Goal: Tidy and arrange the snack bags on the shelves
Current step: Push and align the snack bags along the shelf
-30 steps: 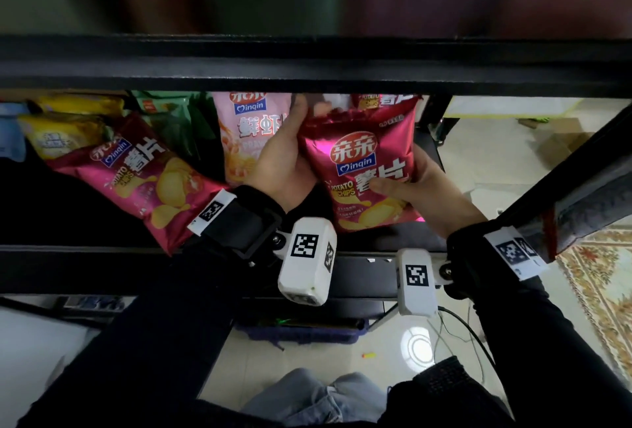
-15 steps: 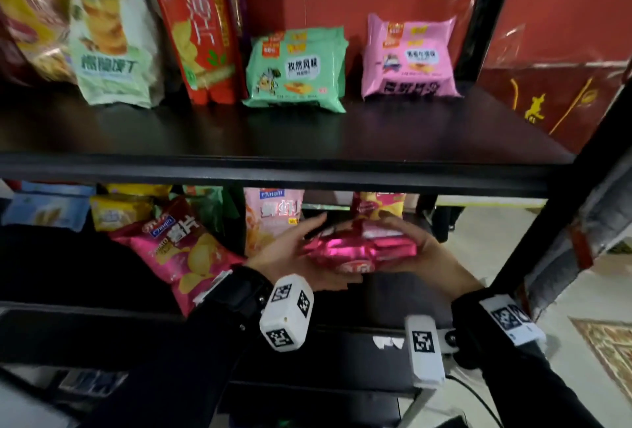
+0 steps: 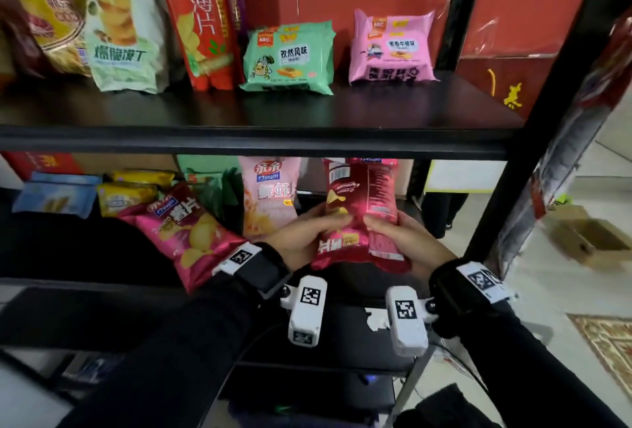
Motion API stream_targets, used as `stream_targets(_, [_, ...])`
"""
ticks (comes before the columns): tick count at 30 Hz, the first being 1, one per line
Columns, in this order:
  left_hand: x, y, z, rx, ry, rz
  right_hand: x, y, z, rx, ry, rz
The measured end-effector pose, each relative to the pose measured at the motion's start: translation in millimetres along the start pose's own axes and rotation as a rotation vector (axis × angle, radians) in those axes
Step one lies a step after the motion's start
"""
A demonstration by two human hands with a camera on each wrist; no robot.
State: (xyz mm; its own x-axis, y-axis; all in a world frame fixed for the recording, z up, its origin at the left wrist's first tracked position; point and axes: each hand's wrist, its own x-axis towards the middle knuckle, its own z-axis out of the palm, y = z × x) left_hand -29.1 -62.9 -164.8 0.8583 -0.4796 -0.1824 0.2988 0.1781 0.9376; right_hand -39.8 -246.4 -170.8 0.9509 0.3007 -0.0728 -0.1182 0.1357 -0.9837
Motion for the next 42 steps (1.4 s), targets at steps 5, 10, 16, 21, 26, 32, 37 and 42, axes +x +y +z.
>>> stream_targets(5, [1.9, 0.6, 2.7, 0.047, 0.250, 0.077, 5.5, -0.9, 5.6, -0.212, -0.034, -0.031])
stream_targets(10, [-6.8, 0.7, 0.2, 0.091, 0.250, 0.109, 12.7, -8.4, 2.5, -0.184, -0.003, -0.094])
stream_targets(16, [-34.5, 10.1, -23.3, -0.207, 0.104, 0.057, 16.5, -1.5, 13.8, -0.206, 0.017, -0.213])
stream_targets(21, [-58.5, 6.1, -40.5, -0.426, 0.372, -0.191, 15.1, 17.5, 39.5, -0.305, -0.046, -0.428])
stream_targets(26, [-81.4, -5.4, -56.0, -0.226, 0.350, -0.168, 24.4, 28.8, 48.9, -0.569, -0.093, -0.653])
stream_targets(32, [-88.5, -20.4, -66.9, -0.238, 0.426, 0.098, 33.2, 31.7, 77.4, -0.021, -0.219, -0.247])
stream_targets(37, [-91.4, -20.2, -86.2, -0.046, 0.711, 0.148, 55.7, 40.4, 102.3, -0.218, -0.354, -0.252])
stream_targets(42, [-92.0, 15.5, -137.4, -0.042, 1.022, 0.332, 82.0, 66.6, 95.7, -0.342, -0.137, -0.249])
